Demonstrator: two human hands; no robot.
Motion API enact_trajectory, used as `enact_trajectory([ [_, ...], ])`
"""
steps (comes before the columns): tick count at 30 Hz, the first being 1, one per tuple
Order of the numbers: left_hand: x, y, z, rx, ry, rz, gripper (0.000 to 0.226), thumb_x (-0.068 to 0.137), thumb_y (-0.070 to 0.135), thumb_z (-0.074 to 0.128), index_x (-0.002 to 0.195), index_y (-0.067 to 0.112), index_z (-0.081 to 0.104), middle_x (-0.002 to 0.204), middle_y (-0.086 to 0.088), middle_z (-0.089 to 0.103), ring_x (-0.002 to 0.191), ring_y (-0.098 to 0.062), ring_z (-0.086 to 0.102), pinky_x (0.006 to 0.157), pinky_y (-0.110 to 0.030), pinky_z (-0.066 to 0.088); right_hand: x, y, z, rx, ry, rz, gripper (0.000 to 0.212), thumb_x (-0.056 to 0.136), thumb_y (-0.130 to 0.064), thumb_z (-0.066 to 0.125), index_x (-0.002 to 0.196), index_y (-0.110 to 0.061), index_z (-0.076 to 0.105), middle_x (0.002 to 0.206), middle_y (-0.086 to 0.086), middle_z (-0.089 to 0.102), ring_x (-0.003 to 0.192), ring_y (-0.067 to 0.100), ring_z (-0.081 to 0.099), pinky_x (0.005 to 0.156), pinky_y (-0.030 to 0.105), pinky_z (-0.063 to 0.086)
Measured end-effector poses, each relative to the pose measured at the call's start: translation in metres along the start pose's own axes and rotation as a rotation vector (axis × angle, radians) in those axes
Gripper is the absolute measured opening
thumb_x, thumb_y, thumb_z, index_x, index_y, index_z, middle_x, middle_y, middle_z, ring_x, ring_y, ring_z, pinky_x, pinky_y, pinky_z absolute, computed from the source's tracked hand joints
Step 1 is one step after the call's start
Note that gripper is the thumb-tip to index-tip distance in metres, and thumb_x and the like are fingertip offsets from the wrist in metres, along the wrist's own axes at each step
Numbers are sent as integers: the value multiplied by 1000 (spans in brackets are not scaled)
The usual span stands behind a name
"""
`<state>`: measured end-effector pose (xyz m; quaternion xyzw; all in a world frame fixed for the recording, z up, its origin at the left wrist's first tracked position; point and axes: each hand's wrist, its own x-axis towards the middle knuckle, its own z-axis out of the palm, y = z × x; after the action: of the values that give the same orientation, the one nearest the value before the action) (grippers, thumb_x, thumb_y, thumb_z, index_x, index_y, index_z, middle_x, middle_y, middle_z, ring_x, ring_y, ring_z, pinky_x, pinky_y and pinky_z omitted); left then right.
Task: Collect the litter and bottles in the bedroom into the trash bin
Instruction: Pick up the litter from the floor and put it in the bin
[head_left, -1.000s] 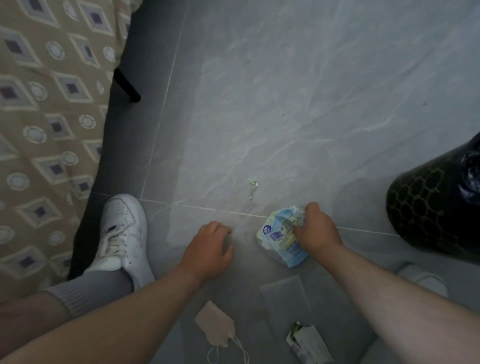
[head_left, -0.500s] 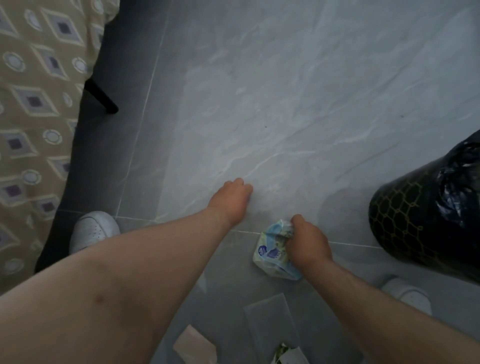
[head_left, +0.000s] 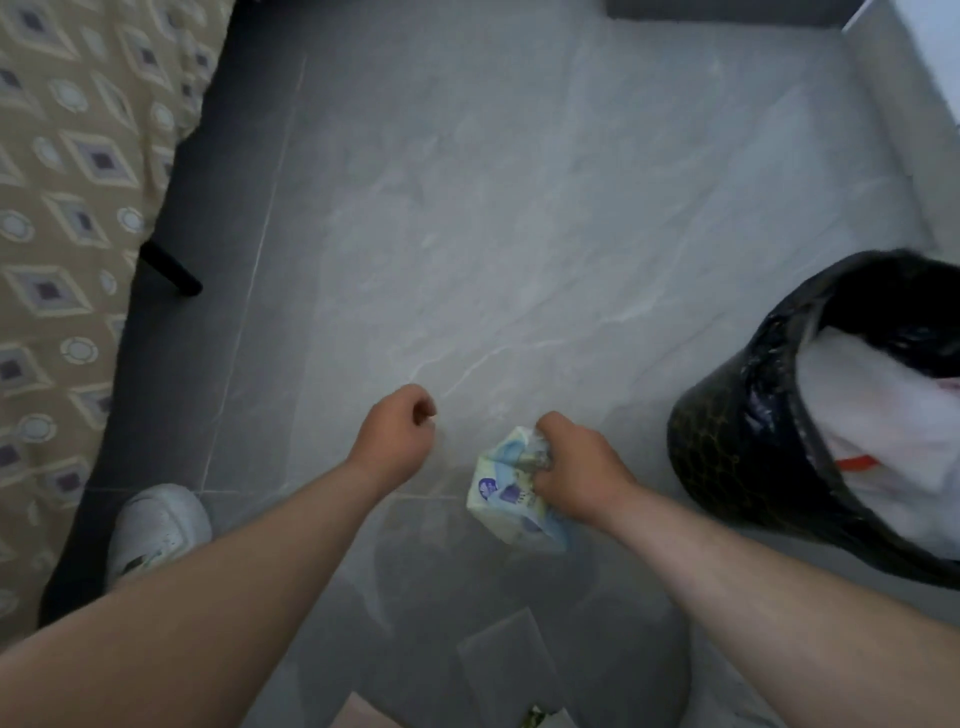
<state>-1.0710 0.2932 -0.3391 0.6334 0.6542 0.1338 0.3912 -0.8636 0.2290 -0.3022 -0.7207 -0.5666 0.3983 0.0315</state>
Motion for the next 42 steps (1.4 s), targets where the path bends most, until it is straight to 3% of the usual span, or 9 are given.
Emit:
enact_trajectory([
  [11,-39,152,-70,-325,185,124,23,81,3,63,72,23,55,68,-2,59,60,-15,52,60,-27,44,-72,-44,-168,132,342,-183,27,72,-13,70,91,-23,54,78,-11,59,69,7,56,55,10,40],
  [15,-66,236,-49,-339,83,290,20,82,0,62,73,17,56,65,-1,56,56,-11,48,48,-11,40,-117,-14,-250,150,523,-180,34,72,-16,74,99,-24,56,85,-10,63,77,9,60,60,16,42],
  [21,-93,338,57,-179,-142,473,25,80,6,59,67,27,52,65,9,56,60,-7,52,52,-10,40,-172,83,-317,240,721,-20,33,76,-14,76,96,-28,53,83,-16,60,76,4,59,63,19,46],
  [26,-98,358,122,26,-266,457,9,88,14,53,89,21,58,88,0,63,65,-7,55,52,-13,46,-177,142,-326,260,747,75,32,74,-13,74,96,-27,55,89,-8,66,79,10,64,62,23,50],
  [29,-93,349,127,135,-226,545,33,91,26,54,124,22,56,122,2,59,105,-10,57,86,-15,42,-169,150,-317,175,696,72,34,74,-16,72,100,-30,56,93,-6,66,85,14,64,72,30,54],
  [32,-90,333,111,340,-97,667,60,89,50,46,143,25,37,155,5,27,143,-13,20,115,-24,14,-159,149,-301,-26,604,9,42,77,-14,66,114,-29,54,103,-4,64,92,17,60,71,26,45],
  [34,-88,320,101,481,-100,658,90,76,74,28,150,23,19,160,4,5,147,-14,-3,117,-29,1,-150,148,-287,-138,570,-55,46,82,-16,62,124,-30,51,112,-5,61,101,17,57,75,26,42],
  [37,-86,305,94,518,-297,561,123,61,89,36,151,17,-5,157,6,-18,142,-11,-24,117,-31,-3,-134,154,-262,-310,501,-106,59,89,-22,54,143,-31,33,136,-2,45,124,20,45,98,29,39],
  [42,-78,294,92,522,-363,574,149,34,97,36,149,18,-16,153,10,-29,133,-5,-35,119,-31,-3,-121,163,-232,-401,342,-65,93,85,-64,48,149,-37,-13,158,2,-24,147,21,-15,118,37,1],
])
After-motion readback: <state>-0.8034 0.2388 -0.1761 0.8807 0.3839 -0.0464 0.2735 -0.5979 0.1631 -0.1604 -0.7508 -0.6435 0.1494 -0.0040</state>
